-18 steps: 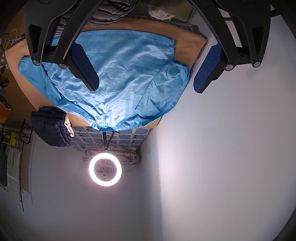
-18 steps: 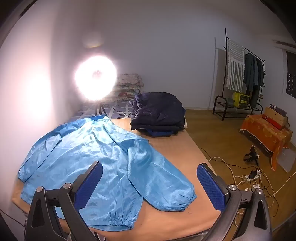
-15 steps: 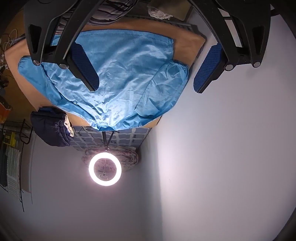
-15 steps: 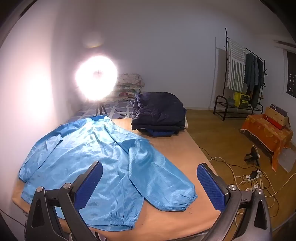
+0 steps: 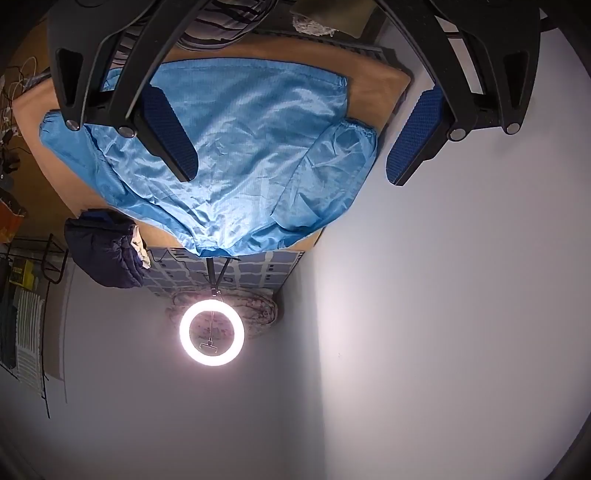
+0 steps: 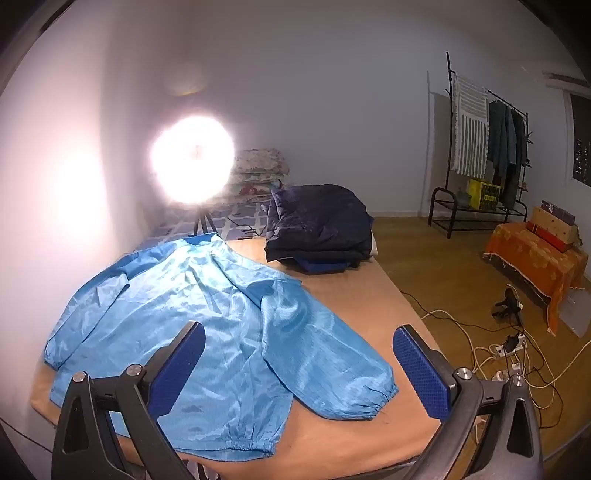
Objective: Fold large clothes
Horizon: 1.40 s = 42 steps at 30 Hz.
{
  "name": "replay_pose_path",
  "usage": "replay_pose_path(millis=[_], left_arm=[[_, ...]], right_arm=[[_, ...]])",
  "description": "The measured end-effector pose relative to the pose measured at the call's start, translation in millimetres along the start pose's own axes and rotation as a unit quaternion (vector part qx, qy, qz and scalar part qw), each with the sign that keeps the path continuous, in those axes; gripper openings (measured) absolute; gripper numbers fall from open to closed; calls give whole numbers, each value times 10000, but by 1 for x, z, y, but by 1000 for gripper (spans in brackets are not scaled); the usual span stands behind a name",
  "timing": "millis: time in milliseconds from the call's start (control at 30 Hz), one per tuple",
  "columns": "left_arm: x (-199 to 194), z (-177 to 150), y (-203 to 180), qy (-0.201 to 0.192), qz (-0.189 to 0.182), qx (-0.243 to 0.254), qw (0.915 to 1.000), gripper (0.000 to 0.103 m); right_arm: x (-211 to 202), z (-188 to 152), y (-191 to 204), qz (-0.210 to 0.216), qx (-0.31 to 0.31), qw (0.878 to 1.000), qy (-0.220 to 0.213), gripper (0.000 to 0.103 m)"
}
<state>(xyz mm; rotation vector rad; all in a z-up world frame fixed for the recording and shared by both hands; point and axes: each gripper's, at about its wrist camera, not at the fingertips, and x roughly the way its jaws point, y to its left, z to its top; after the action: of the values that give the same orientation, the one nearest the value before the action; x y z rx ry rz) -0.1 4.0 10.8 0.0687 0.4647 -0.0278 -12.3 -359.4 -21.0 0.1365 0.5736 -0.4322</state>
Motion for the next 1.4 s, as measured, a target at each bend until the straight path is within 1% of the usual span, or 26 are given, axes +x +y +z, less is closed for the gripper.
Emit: replay_pose_path(millis=[200,567,1067,1267,1400], left_arm=[[-8,7,-5,-53,57,0,10000,103],[-12,14,-6,-84,37,-24,10000,103],[-14,13,-5,-108,72,-50,9999,103],[-13,13,-2,-115,29,-47,9999,103],[-16,23,-5,-143,32,-31,9999,103]], right_arm=[[-2,0,3,30,-32,10000,-33,103],[-2,0,3,43,-22,10000,-42,103],[-2,1,4,35,-37,10000,-43,103],[-2,1,4,45,-54,10000,-36,103],[-2,1,5,48,-43,10000,-30,103]])
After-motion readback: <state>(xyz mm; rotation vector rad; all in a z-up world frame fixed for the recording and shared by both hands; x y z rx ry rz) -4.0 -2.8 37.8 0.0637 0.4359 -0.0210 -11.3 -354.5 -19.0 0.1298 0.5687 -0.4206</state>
